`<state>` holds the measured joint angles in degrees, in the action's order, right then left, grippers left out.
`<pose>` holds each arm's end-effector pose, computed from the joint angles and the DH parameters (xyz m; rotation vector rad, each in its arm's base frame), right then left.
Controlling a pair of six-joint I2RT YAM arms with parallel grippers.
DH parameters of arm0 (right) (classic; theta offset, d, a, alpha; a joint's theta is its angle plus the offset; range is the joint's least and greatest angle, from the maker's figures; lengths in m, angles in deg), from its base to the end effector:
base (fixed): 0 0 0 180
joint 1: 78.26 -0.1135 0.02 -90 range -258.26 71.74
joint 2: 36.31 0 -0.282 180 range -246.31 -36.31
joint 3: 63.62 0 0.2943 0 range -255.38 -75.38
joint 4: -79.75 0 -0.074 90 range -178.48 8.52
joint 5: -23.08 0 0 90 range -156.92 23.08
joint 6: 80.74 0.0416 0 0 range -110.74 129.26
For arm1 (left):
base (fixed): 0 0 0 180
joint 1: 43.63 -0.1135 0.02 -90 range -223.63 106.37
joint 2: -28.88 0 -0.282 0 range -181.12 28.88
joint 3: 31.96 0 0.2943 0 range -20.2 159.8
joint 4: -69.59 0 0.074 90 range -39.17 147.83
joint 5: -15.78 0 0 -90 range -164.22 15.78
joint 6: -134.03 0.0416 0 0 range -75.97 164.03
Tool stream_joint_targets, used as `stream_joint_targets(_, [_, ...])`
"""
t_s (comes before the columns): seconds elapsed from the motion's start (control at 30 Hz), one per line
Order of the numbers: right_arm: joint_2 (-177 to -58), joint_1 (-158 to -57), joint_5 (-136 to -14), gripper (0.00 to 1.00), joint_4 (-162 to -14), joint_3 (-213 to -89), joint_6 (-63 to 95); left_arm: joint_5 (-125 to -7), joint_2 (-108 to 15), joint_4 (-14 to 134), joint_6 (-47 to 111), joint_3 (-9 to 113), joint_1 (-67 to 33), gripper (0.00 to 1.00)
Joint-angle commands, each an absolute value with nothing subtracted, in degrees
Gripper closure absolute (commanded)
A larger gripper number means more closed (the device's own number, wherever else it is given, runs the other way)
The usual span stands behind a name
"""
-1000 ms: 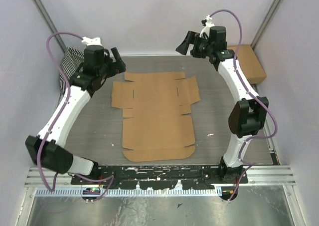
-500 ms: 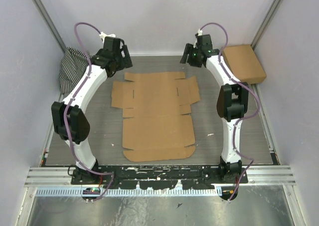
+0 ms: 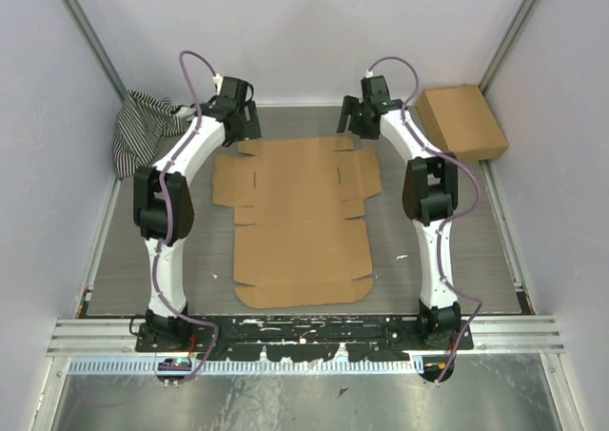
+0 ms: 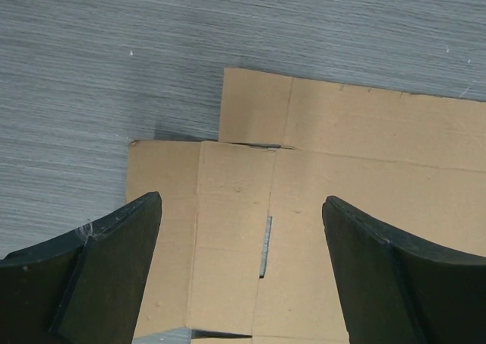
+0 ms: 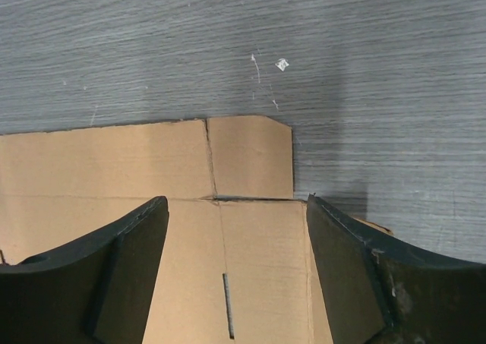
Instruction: Fold the paper box
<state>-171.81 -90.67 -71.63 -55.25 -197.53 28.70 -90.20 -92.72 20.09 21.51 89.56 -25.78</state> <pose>0.5800 0.1311 0.2191 0.1084 2.4085 0.3586 0.5137 -0.1534 0.2665 -0.2206 2.3817 0.0113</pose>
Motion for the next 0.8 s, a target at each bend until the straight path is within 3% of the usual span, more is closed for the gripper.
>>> stream_joint_targets(0.0, [-172.7, -91.0, -70.5, 0.22, -56.1, -200.2, 29.1, -87.9, -94.4, 19.3, 19.8, 92.2, -28.4, 0.08])
stream_joint_targets(0.2, [-174.5, -91.1, -70.2, 0.23, -57.3, -200.2, 29.1, -81.5, -95.1, 23.5, 17.7, 88.6, -31.1, 0.09])
stream_joint_targets(0.77, [-179.6, -91.3, -72.3, 0.25, -58.4, -203.3, 29.6, -81.2, -102.3, 22.8, 19.1, 91.6, -31.8, 0.10])
